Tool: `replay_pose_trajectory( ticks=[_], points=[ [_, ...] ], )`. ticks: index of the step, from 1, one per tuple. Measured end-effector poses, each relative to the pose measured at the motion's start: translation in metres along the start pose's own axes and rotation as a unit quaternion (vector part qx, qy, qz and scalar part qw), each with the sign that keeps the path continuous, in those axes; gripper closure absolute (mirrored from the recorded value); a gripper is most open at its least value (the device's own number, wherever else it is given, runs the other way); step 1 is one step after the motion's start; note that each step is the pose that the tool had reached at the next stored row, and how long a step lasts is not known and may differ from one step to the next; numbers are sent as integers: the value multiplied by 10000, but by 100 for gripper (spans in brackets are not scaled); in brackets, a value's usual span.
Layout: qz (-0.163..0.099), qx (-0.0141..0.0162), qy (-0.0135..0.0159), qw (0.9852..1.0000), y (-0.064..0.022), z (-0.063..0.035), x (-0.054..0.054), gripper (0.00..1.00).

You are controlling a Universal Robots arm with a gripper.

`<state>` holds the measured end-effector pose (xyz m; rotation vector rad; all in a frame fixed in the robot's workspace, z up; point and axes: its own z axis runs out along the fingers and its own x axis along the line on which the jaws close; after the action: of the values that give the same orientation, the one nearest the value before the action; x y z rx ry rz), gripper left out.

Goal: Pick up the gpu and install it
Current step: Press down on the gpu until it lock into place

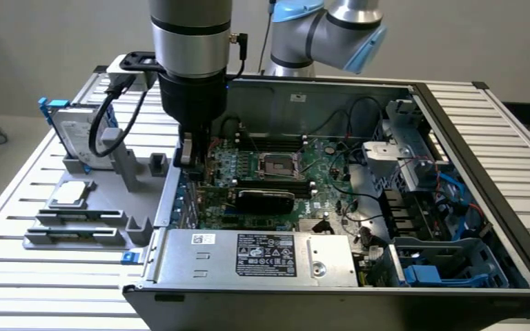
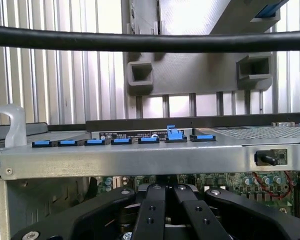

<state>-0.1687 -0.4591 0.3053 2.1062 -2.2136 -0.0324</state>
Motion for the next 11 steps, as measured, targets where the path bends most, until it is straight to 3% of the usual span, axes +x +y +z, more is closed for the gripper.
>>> replay_pose_trajectory(
  ticks=[11],
  points=[
    [58, -7, -97, 9999, 2, -1, -43, 89]
  ],
)
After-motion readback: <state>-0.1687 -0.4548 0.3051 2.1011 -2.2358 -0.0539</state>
